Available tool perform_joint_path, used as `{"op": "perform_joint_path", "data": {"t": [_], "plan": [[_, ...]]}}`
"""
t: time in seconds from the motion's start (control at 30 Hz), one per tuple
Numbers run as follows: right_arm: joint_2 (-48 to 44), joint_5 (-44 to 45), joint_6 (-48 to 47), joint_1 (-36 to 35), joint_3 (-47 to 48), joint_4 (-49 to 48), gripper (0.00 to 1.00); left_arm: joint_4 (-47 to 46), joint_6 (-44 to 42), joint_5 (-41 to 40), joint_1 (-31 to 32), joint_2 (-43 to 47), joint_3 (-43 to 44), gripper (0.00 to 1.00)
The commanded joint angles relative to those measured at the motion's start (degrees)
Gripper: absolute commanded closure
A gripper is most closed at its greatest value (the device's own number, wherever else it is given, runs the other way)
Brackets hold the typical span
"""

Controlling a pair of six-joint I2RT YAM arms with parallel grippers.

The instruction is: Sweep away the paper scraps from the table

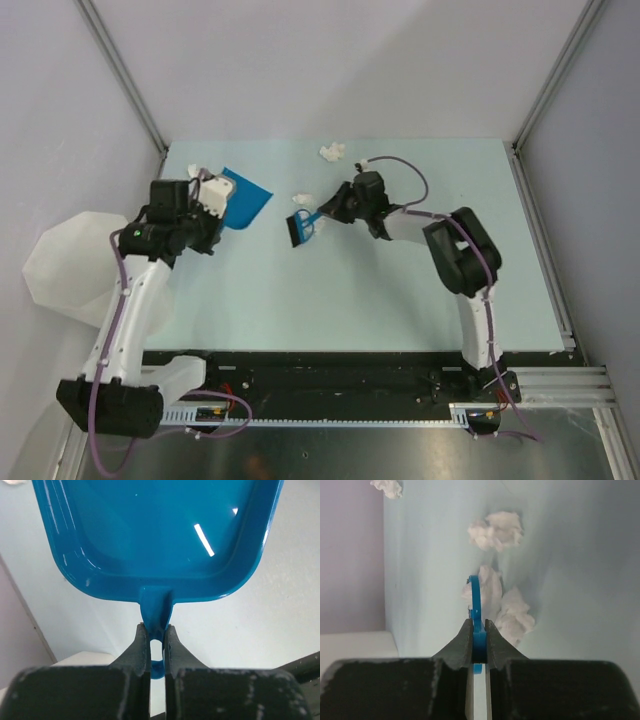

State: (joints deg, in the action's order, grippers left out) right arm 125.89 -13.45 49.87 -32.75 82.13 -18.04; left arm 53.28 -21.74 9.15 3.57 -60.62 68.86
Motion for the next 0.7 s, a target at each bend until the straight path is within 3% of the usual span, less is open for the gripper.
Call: {"op": "perform_joint_path", "data": {"t": [0.0, 0.2, 0.33, 0.47, 0.5, 0.67], "plan": [[-10.38, -5.26, -8.46, 0.76, -9.43, 3.09, 1.0, -0.89, -3.22, -3.17, 2.75, -2.83, -2.32, 1.0], [-21.81, -7.37, -15.75, -0.03, -11.64, 9.07, 1.0, -1.07, -5.68, -4.92, 6.78, -7.4, -6.19, 1.0], [-27.61, -3.09, -19.89, 0.14, -11.73, 11.71, 1.0, -2.47, -7.44, -7.73, 9.52, -11.18, -9.88, 1.0], [-31.83, 9.64, -28.22, -0.2, -11.64, 15.49, 1.0, -5.28, -8.06, -10.8, 11.63, -15.75, -13.39, 1.0], [-32.45, 16.29, -30.42, -0.47, -11.55, 15.84, 1.0, -6.51, -8.32, -11.86, 12.68, -16.71, -13.66, 1.0], [-29.39, 30.84, -47.19, -2.05, -9.8, 12.95, 1.0, -9.24, -9.11, -15.12, 16.28, -24.88, -12.09, 1.0]]}}
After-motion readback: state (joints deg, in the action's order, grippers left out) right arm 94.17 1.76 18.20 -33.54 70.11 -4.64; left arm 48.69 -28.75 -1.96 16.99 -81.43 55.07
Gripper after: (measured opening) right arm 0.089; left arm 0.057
